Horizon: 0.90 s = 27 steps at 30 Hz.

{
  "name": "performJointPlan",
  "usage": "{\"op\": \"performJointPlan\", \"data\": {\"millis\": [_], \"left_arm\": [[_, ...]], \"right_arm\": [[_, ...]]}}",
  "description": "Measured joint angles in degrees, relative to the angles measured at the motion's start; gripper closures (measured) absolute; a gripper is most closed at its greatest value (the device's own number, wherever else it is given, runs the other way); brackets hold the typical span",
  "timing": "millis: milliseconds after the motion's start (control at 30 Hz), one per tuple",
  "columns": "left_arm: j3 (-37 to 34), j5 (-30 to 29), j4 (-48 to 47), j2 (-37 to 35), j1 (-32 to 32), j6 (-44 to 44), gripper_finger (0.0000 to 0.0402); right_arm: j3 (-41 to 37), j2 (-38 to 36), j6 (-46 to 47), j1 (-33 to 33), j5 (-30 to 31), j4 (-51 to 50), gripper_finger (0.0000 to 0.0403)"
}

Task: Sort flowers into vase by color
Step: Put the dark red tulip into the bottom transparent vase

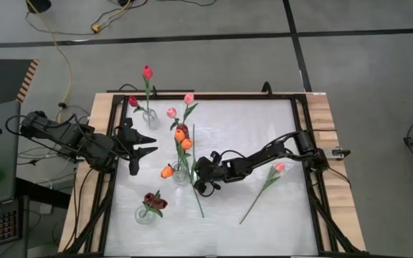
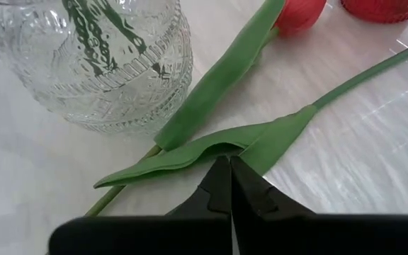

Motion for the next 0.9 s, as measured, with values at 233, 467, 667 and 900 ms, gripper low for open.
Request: {"op": "performJointPlan", "data": {"millis": [233, 467, 667, 900], "left_arm": [[0.0, 0.0, 0.0, 0.0, 0.0, 0.0, 0.0284], [0.0, -0.03, -0.04, 0.02, 0.0, 0.0, 0.0284], [0.0, 0.63, -0.15, 0.0, 0.01, 0.57, 0.0284], [0.0, 1.52, -0.35, 0.0, 0.0, 0.6, 0.0284]], "right_arm": [[0.0, -1.55, -0.37, 0.56, 0.07, -4.3, 0.0383], [-0.04, -4.56, -0.42, 1.62, -0.08, -11.5, 0.0378], [-0.08, -8.58, -0.88, 2.55, -0.04, -18.92, 0.0382], [-0.09, -13.78, -1.05, 4.31, 0.0, -26.6, 0.038]]}}
